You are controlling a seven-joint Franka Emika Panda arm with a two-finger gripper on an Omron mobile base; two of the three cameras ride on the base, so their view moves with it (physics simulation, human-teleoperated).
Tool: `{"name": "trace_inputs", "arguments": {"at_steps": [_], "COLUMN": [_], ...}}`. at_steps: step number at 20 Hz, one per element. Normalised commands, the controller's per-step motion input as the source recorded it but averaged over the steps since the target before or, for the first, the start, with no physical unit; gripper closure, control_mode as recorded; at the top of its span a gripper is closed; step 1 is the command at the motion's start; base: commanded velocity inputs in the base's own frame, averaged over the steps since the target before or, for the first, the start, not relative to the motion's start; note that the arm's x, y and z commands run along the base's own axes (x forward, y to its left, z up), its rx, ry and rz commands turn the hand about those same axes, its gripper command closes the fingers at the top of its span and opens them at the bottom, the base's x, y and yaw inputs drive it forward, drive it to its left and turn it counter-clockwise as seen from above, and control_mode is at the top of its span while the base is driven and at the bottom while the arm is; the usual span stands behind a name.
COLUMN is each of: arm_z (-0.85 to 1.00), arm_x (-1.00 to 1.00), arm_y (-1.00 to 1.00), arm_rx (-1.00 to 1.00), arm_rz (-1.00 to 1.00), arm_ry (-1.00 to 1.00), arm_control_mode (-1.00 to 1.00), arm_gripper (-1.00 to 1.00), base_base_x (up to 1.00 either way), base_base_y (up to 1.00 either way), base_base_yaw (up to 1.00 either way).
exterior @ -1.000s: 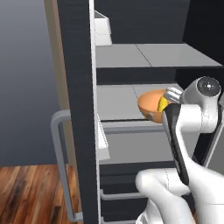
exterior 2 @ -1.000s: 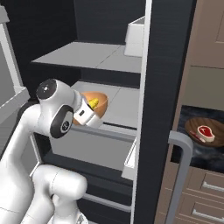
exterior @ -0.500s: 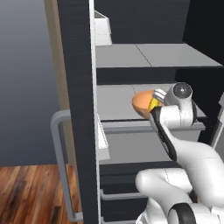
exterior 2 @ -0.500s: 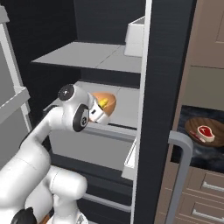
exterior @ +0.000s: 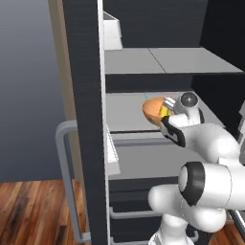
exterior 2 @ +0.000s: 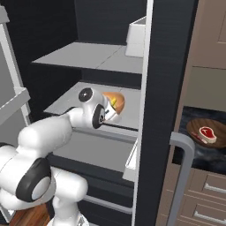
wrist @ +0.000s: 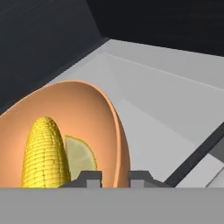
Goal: Place the bowl with the lemon wedge and corn on the second highest shelf of the fridge. Place the bowl with the steaks on the top shelf of the fridge.
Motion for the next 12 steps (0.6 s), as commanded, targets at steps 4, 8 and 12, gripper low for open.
{"name": "trace_inputs", "arguments": {"at_steps": [4,8,12], "arm_z": [-0.07,0.15,0.60], "arm_x": [0.66,-0.04,-0.35], "arm_y": [0.03,0.00,0.02], "arm_rx": [-0.05,0.01,0.01], "arm_rz": [-0.04,0.00,0.00], "arm_ry": [0.00,0.10,0.06], "arm_control_mode": [-1.00,-1.00,-1.00], "arm_gripper": [1.00,-1.00,-1.00], "base_base_x": [0.00,0.00,0.00], "base_base_y": [0.00,0.00,0.00], "base_base_yaw": [0.00,0.00,0.00]}}
